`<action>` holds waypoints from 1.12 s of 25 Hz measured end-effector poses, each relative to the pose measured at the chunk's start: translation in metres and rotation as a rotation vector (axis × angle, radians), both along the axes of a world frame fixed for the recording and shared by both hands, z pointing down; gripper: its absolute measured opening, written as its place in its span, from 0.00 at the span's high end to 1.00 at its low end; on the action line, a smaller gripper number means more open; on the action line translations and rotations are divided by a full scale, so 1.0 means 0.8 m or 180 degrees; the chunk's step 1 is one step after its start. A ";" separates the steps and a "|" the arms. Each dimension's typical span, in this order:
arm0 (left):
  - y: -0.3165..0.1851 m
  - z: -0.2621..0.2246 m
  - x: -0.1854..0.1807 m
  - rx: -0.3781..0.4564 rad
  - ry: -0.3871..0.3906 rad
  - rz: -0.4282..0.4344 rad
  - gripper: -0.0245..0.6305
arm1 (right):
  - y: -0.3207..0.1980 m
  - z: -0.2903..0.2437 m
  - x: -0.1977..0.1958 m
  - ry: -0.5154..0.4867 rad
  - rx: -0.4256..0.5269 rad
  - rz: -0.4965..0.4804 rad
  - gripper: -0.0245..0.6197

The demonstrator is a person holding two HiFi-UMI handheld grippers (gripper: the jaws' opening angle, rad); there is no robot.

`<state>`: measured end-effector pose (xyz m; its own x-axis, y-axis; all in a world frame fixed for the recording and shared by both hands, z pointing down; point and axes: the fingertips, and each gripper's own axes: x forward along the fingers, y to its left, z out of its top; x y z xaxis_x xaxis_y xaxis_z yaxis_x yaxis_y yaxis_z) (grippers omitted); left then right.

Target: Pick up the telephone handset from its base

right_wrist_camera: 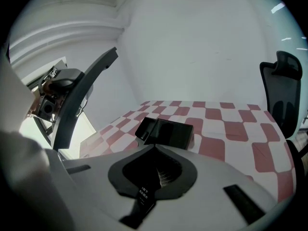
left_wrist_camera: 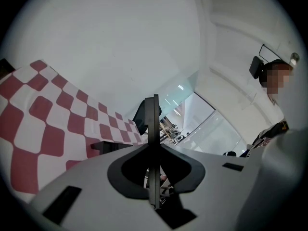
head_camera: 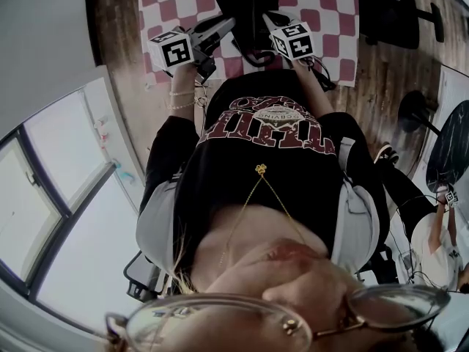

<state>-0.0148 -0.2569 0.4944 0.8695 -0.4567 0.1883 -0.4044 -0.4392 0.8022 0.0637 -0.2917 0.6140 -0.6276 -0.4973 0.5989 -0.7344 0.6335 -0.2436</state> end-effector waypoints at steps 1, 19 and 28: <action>0.001 -0.003 0.000 0.0007 0.0000 0.0006 0.85 | 0.000 0.000 0.000 0.0005 0.0000 -0.0004 0.93; 0.005 -0.044 0.005 0.0164 0.0085 0.0138 0.85 | -0.003 -0.046 0.004 -0.0016 0.0296 0.0067 0.93; 0.007 -0.050 0.017 0.0205 0.0094 0.0212 0.85 | -0.003 -0.105 0.017 -0.0234 0.0588 0.0136 0.93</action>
<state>-0.0015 -0.2511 0.4545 0.9030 -0.4081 0.1343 -0.3493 -0.5154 0.7825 0.0772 -0.2941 0.5297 -0.6423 -0.6216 0.4484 -0.7462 0.6409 -0.1802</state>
